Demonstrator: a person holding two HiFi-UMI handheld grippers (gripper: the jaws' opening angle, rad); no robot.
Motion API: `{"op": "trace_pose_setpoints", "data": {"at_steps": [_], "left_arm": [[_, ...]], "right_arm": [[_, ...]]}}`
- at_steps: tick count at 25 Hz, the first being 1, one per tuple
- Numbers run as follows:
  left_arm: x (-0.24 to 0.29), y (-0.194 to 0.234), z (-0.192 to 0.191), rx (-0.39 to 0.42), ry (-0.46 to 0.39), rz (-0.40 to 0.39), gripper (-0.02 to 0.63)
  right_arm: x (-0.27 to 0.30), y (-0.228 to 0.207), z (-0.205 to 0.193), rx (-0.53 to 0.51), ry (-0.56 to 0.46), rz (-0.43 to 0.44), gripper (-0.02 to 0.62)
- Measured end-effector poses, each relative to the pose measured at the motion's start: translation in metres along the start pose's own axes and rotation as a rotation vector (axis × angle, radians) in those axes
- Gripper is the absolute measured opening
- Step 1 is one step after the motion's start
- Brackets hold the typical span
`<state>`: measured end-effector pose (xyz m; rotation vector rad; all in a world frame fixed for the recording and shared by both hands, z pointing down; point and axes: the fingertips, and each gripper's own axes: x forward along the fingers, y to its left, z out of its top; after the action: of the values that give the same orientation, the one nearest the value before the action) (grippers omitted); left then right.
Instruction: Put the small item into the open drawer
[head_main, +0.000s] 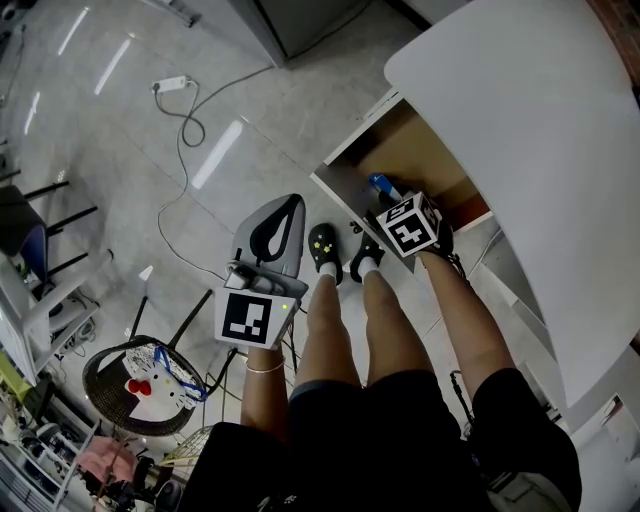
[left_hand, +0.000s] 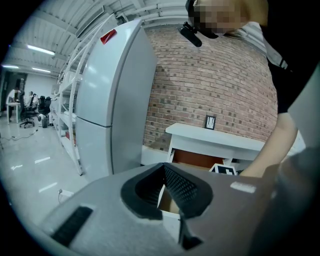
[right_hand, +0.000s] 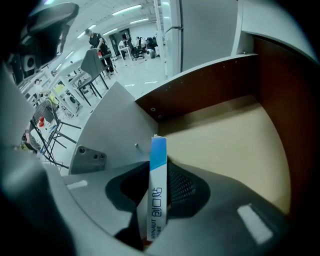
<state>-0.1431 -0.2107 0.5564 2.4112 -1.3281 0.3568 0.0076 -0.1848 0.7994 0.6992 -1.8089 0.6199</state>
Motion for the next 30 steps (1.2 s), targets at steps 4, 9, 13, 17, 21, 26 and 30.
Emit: {"op": "trace_pose_setpoints", "data": {"at_steps": [4,9,13,17,21,26,30], "left_arm": [[-0.001,0.0,-0.002,-0.001,0.003,0.0,-0.009],[0.001,0.001,-0.002,0.002,0.005,-0.002,-0.009],[0.003,-0.001,-0.003,0.007,0.009,-0.008,-0.009],[0.003,-0.003,-0.003,0.015,0.01,-0.013,-0.009],[0.001,-0.001,-0.001,0.021,0.01,-0.007,-0.009],[0.0,-0.001,0.002,0.021,0.007,-0.005,-0.009],[-0.001,-0.003,0.008,0.024,-0.003,-0.006,-0.009]], "right_arm": [[0.003,0.003,0.0,-0.025,0.011,0.016,0.103],[0.003,0.004,0.001,-0.025,0.014,0.037,0.104],[0.004,0.008,0.003,-0.018,0.002,0.062,0.134],[0.003,0.011,0.005,-0.016,-0.002,0.069,0.157],[0.001,0.008,0.005,-0.008,-0.001,0.058,0.167],[-0.008,0.004,0.009,-0.005,-0.012,0.031,0.189],[-0.024,-0.001,0.024,0.001,-0.071,-0.005,0.189]]}}
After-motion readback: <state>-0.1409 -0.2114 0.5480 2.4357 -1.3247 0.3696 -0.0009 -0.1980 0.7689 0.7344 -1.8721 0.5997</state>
